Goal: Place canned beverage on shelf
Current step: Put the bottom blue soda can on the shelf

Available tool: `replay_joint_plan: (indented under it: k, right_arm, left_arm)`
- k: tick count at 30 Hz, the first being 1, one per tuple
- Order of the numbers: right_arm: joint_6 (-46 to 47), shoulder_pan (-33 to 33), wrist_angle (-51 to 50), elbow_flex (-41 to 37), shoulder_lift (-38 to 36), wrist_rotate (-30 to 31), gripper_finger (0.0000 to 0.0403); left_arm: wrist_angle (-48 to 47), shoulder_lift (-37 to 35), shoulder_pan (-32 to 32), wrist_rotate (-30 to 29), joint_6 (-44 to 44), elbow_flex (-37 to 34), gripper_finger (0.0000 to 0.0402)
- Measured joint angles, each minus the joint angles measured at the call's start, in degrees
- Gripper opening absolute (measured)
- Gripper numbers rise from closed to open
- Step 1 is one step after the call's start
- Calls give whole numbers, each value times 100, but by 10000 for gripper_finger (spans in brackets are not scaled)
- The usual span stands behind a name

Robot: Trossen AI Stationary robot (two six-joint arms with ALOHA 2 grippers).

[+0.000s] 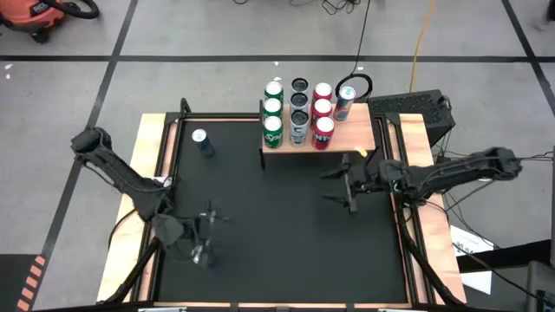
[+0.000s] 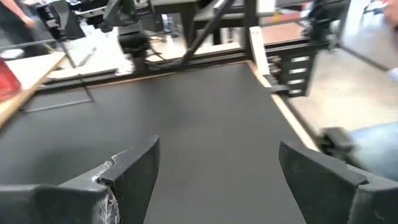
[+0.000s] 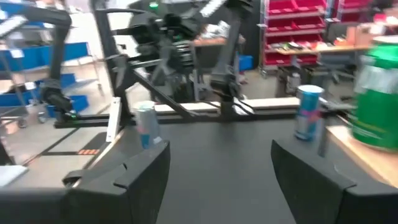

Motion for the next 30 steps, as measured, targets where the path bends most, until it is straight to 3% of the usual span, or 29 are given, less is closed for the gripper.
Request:
replay_joint_plan:
  k: [7,12,17,20,30]
  right_arm:
    - [-56,604,1809,9,1540,179,265]
    - [85,789,2205,464,2742,187,265]
    - [-78,1006,2196,1517,4000,174,265]
    - [-216,1093,2204,2214,4617,168,265]
    - [-353,1121,2194,4097,6279,139,265]
  left_arm:
    - [-1467,-866,-766,-1,-836,365,325]
    - [-3293,-973,-1311,154,-2470,952,325]
    - [-4347,-862,-1596,349,-4065,1002,325]
    - [-4628,-697,-1661,384,-4742,946,325]
    - [-4680,86,-1896,1734,-5325,914,325]
